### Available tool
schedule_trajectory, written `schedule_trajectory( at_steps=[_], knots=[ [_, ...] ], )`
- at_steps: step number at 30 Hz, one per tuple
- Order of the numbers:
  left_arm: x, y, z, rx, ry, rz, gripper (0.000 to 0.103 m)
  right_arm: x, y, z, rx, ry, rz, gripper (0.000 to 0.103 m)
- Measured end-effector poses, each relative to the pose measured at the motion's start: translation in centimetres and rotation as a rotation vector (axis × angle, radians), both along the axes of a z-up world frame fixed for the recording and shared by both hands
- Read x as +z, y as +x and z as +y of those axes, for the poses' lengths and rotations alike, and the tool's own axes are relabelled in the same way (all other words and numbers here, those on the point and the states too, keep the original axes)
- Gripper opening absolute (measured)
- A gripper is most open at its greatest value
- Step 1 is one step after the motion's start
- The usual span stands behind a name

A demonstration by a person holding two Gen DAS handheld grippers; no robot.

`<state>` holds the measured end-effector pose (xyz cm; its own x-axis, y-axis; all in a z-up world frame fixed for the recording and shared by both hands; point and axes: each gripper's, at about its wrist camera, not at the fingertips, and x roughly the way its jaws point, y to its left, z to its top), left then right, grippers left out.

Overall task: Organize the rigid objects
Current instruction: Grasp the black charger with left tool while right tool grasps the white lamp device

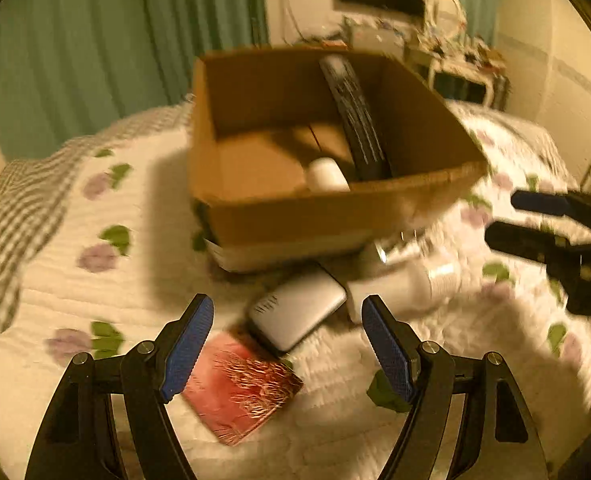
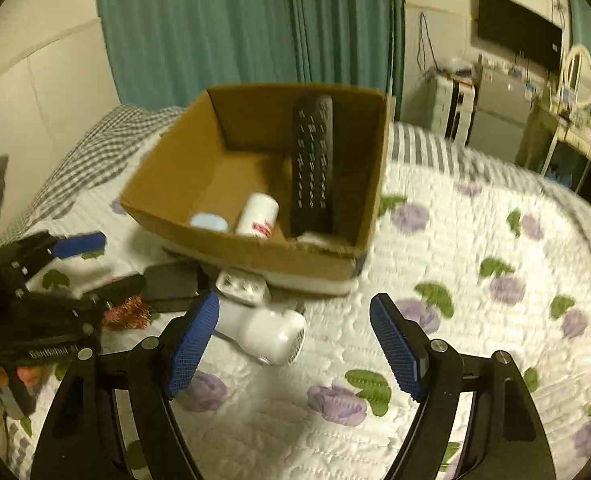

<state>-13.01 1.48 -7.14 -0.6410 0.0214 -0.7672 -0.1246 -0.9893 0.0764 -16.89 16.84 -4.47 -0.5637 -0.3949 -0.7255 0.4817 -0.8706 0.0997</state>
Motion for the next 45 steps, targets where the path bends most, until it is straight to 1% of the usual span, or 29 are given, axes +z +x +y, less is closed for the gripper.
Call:
schedule_trajectory(
  at_steps=[4, 7, 10, 12, 13, 15, 19, 21, 22, 24, 25, 28, 30, 31, 35, 38, 39, 40, 42, 43, 45],
  knots=[
    [-2.0, -1.0, 0.8, -0.028, -0.055, -0.058, 0.079, -1.4, -0.8, 0.6, 0.000, -0.029, -0.053, 0.078],
    [-2.9, -2.0, 1.2, -0.042, -0.099, -0.090, 0.079, -2.2, -1.0, 0.8, 0.000, -0.033, -0.080, 0.078],
    [-3.5, -2.7, 1.5, -0.058, -0.125, -0.110, 0.079, -2.6, -1.0, 1.0, 0.001, -0.038, -0.091, 0.078],
    [-3.6, -3.1, 1.5, -0.062, -0.126, -0.112, 0.079, -2.6, -1.0, 0.9, 0.000, -0.039, -0.091, 0.078],
    [-3.6, -3.2, 1.4, -0.069, -0.113, -0.117, 0.077, -2.6, -1.0, 0.9, 0.000, -0.037, -0.090, 0.078],
    [-3.7, -3.2, 1.3, -0.077, -0.097, -0.128, 0.077, -2.7, -1.0, 0.8, 0.001, -0.027, -0.087, 0.078],
    [-4.1, -3.1, 1.1, -0.112, -0.059, -0.172, 0.077, -2.7, -0.7, 0.7, -0.002, 0.002, -0.069, 0.078],
    [-4.2, -2.7, 1.7, -0.145, -0.089, -0.179, 0.077, -2.6, -0.7, 0.7, -0.001, 0.002, -0.068, 0.078],
    [-4.3, -2.4, 2.2, -0.161, -0.127, -0.175, 0.076, -2.6, -0.6, 0.7, -0.001, 0.005, -0.068, 0.078],
    [-4.5, -1.7, 3.0, -0.170, -0.196, -0.158, 0.069, -2.7, -0.7, 0.7, -0.003, 0.012, -0.070, 0.078],
    [-4.3, -1.5, 3.0, -0.164, -0.202, -0.155, 0.060, -2.8, -0.7, 0.6, -0.002, 0.015, -0.072, 0.078],
    [-3.9, -0.6, 2.7, -0.156, -0.168, -0.152, 0.054, -2.8, -0.7, 0.3, 0.012, 0.042, -0.060, 0.078],
    [-3.4, 0.2, 2.8, -0.146, -0.159, -0.138, 0.051, -2.7, -0.6, -0.1, 0.037, 0.077, -0.038, 0.078],
    [-2.9, 0.9, 2.9, -0.133, -0.151, -0.122, 0.050, -2.6, -0.6, -0.6, 0.068, 0.098, -0.026, 0.078],
    [-1.1, 3.3, 2.7, -0.068, -0.109, -0.075, 0.044, -2.2, -0.4, -1.8, 0.198, 0.102, -0.023, 0.078],
    [-0.3, 4.4, 2.1, -0.008, -0.067, -0.061, 0.043, -2.6, -0.3, -3.4, 0.281, 0.159, -0.005, 0.078],
    [-0.4, 4.8, 1.8, -0.005, -0.063, -0.058, 0.043, -2.9, -0.3, -3.7, 0.293, 0.178, 0.000, 0.078],
    [0.1, 4.7, 2.1, -0.004, -0.069, -0.055, 0.043, -3.4, -0.4, -4.5, 0.320, 0.209, 0.001, 0.078],
    [0.2, 4.2, 2.7, -0.005, -0.078, -0.058, 0.043, -4.1, -0.5, -5.3, 0.358, 0.235, -0.005, 0.078],
    [0.2, 3.3, 2.2, -0.004, -0.077, -0.058, 0.043, -4.7, -0.7, -5.9, 0.381, 0.255, -0.013, 0.076],
    [0.4, 2.0, 1.4, -0.004, -0.077, -0.058, 0.043, -5.5, -1.0, -6.6, 0.406, 0.287, -0.025, 0.069]
  ],
)
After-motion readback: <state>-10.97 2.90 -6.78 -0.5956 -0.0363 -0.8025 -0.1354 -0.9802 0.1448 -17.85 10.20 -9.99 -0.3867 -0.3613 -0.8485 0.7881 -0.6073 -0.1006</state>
